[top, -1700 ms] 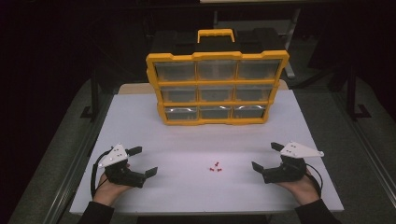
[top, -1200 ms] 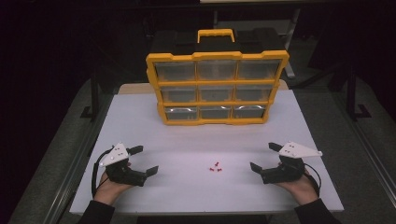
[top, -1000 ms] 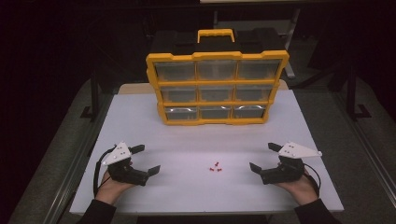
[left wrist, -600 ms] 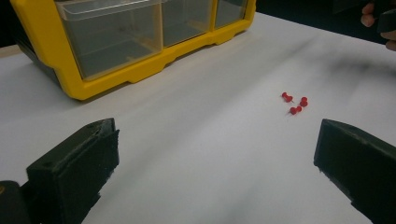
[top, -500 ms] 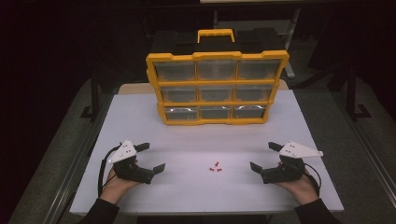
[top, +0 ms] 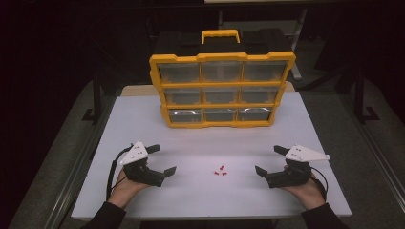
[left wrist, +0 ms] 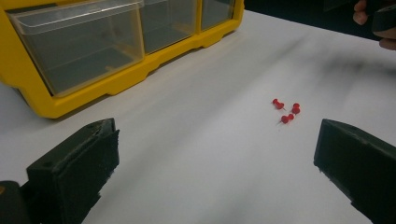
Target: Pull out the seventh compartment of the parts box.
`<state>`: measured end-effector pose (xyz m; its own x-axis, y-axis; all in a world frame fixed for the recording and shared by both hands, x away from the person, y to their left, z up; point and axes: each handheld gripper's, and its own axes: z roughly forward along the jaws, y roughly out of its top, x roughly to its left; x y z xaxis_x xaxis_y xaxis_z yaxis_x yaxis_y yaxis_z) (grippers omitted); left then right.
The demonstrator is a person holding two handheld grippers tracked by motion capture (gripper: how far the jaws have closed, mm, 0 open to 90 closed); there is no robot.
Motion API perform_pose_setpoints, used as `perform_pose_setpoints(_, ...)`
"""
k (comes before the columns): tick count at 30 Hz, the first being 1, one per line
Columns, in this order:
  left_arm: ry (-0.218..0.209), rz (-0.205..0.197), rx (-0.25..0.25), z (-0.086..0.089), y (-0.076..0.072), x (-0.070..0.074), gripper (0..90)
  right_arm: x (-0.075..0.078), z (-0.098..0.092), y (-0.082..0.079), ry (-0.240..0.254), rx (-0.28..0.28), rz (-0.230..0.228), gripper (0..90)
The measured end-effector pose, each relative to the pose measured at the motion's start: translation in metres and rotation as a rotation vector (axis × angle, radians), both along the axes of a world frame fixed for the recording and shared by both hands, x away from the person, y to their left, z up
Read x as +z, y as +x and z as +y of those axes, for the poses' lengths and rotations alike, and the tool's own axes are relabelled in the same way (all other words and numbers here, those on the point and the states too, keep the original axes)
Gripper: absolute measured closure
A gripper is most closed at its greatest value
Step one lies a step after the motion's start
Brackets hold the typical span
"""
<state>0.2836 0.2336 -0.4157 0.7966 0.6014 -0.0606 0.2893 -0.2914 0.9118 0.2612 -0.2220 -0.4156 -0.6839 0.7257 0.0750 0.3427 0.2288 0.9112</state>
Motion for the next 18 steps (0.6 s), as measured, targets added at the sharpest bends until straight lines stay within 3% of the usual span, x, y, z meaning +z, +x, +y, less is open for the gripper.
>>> perform_pose_setpoints(18, 0.005, -0.009, -0.012, -0.013, 0.008, -0.002, 0.0, -0.001, 0.001, 0.001, 0.01, 0.006, 0.005, 0.0)
